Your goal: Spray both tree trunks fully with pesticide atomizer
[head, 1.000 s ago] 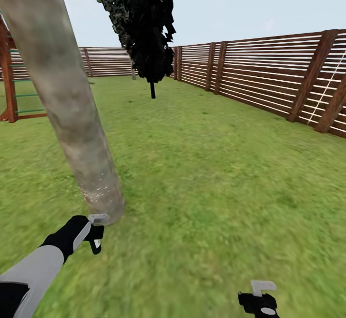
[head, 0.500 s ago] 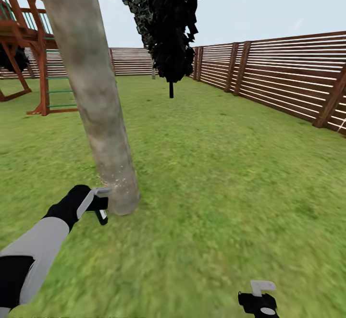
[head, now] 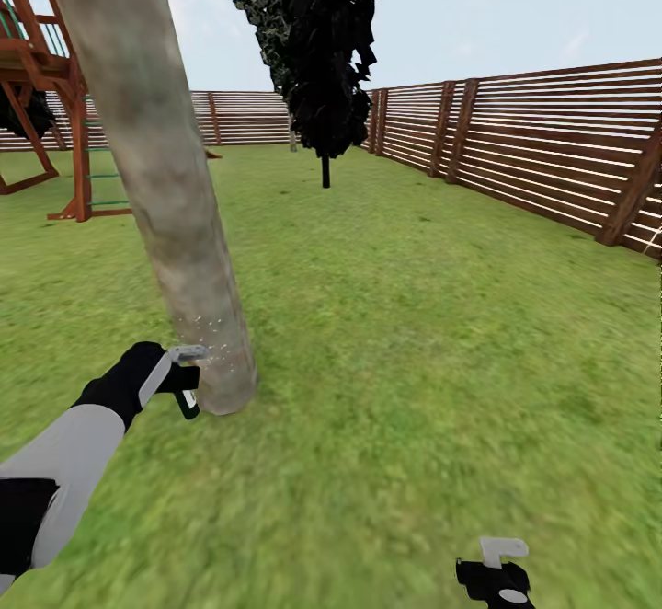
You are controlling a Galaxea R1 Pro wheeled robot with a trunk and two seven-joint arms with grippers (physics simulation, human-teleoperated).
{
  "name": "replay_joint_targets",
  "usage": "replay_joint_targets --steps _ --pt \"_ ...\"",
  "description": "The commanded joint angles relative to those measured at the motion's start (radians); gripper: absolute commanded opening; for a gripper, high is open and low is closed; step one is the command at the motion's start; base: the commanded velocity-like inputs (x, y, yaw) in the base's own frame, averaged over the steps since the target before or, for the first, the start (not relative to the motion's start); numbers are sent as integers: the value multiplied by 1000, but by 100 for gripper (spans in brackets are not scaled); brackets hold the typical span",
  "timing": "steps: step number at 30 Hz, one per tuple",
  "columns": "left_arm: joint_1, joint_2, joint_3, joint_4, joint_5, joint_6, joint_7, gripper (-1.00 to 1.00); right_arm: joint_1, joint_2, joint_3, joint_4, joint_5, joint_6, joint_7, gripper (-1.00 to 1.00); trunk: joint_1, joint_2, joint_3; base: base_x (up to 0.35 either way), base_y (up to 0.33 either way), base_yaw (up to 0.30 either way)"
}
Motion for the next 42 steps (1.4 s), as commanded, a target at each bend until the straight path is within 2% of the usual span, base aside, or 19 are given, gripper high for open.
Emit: replay_joint_targets --steps 1,8,18,22,36,42 --pt "0 2 -7 -1 7 4 3 -100 -1 0 -8 2 9 -5 -2 100 0 0 -1 6 -270 0" --pt "0 2 -7 0 7 4 4 -100 -1 0 -8 2 9 -5 -2 100 0 0 -1 1 -272 35" --pt "0 1 -7 13 7 2 16 -100 -1 0 -8 2 9 -5 -3 100 0 0 -1 49 -272 265" --pt "0 0 -7 13 8 1 32 -100 -1 1 -8 2 9 -5 -2 100 0 0 -1 147 -258 230" --pt "0 0 -7 14 8 1 33 -100 -1 2 -8 2 9 -5 -2 100 0 0 -1 157 -242 14" --pt "1 1 -7 15 8 1 33 -100 -1 3 -8 2 9 -5 -2 100 0 0 -1 139 -244 252"
